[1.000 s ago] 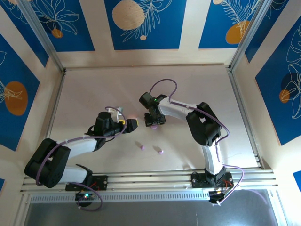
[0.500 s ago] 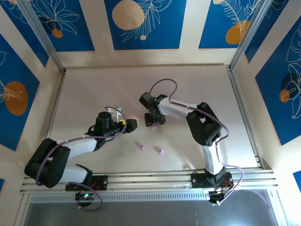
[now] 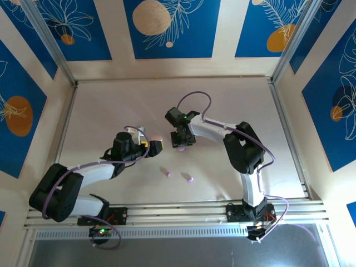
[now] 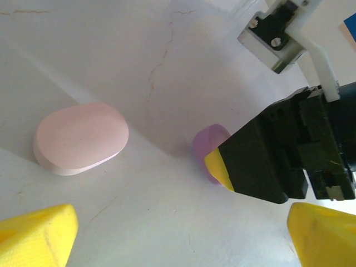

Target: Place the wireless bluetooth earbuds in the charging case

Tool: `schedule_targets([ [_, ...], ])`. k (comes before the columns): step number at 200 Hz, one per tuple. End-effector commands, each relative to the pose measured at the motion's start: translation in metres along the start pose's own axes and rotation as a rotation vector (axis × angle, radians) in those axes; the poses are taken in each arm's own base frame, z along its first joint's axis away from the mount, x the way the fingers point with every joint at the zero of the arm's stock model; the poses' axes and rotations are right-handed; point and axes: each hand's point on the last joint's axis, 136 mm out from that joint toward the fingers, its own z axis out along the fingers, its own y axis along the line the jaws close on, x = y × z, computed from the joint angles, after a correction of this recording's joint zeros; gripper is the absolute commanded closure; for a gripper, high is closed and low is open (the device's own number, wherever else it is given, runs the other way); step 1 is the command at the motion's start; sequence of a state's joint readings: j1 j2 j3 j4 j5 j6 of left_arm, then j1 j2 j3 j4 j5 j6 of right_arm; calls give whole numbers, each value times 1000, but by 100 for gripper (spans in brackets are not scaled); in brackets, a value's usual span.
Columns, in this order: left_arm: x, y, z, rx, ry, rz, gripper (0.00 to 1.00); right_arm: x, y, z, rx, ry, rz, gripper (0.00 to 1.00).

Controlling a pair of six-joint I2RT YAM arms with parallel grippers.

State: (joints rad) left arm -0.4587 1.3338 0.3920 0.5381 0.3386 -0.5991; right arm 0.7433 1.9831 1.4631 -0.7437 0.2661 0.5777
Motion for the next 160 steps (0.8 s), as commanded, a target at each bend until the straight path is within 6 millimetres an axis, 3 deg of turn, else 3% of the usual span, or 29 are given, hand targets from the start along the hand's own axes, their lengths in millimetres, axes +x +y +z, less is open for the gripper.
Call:
schedule_targets([
  [1,-7,-11,5,42,-7,7,9,-3,7,-22,-85,-33,31,66],
  [38,-2,-21,13,129,14,-43,33,-11,13,-41,-264,-60,114,66],
  [59,1,-27,18,190,30,-77,41,-14,16,-51,-397,-65,172,66],
  [103,5,-37,28,282,58,-129,36,-16,24,-64,-590,-60,243,66],
  [160,6,-42,31,333,72,-153,28,-15,30,-67,-679,-42,272,66],
])
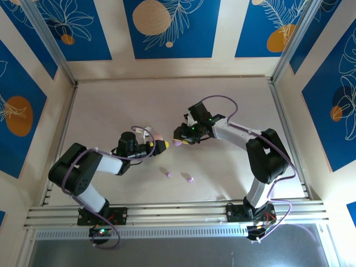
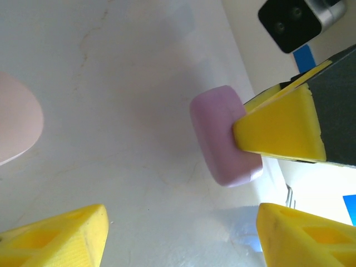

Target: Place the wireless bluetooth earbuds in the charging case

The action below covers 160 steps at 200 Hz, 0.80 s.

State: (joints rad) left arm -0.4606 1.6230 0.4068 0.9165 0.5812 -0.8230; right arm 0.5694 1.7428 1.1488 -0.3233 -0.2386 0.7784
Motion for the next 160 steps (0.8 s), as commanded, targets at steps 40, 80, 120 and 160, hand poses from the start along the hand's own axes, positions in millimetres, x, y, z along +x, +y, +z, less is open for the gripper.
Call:
schedule_targets([
  [40,-7,-19,6,93,3,16,27,3,26,-8,-150,27,21,66],
  [80,-9,-16,4,85,-3,7,27,6,28,-8,-166,38,22,67],
  [120,-13,-11,1,83,-17,-10,27,12,30,-7,-180,55,21,67],
  [160,-14,-7,0,83,-24,-25,28,15,34,-9,-196,63,18,67],
])
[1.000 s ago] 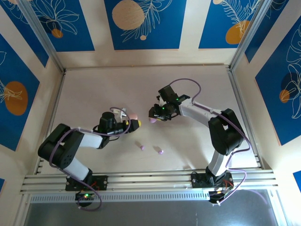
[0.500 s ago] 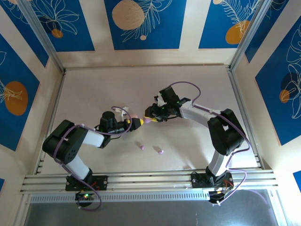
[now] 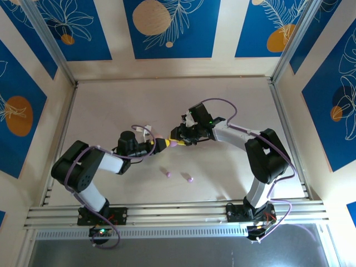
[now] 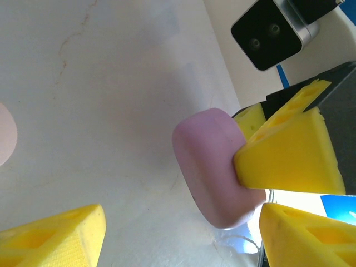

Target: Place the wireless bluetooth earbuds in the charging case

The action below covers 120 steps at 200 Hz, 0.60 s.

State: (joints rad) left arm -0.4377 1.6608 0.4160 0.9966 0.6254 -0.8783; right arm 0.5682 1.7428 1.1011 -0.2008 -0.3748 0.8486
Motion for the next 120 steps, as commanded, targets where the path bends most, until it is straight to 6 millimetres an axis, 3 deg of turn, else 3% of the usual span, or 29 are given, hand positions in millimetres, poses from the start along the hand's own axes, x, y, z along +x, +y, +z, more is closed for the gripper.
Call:
schedule_targets([
  [1,-5,-4,0,34,-9,6,28,8,16,-10,-55,14,-15,67],
  [120,-2,10,1,-37,14,-2,31,10,37,-24,-118,3,-29,68],
])
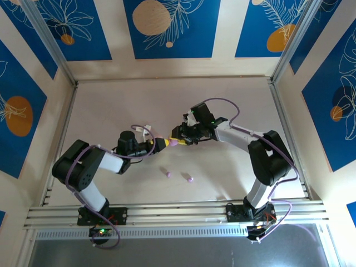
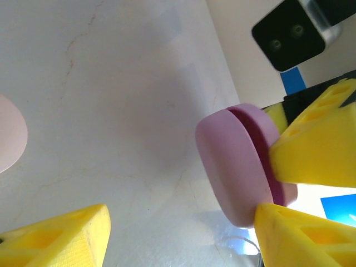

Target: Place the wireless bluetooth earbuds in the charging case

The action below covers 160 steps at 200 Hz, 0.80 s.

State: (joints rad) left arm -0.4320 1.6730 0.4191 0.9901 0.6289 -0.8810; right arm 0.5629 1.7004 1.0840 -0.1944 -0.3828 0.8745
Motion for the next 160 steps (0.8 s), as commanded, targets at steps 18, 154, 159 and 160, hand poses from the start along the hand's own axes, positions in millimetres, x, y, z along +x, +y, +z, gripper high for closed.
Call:
schedule_targets([
  [18,-3,6,1,-29,9,10,31,9,28,-14,-89,18,-35,68],
  [154,-2,15,-2,-101,22,21,32,12,7,-23,-16,-15,-24,68],
  [159,-4,9,-3,-76,14,28,31,12,5,-22,-14,-12,-21,68],
  [160,-3,9,-3,-73,15,27,31,13,4,-21,-13,-10,-20,68],
])
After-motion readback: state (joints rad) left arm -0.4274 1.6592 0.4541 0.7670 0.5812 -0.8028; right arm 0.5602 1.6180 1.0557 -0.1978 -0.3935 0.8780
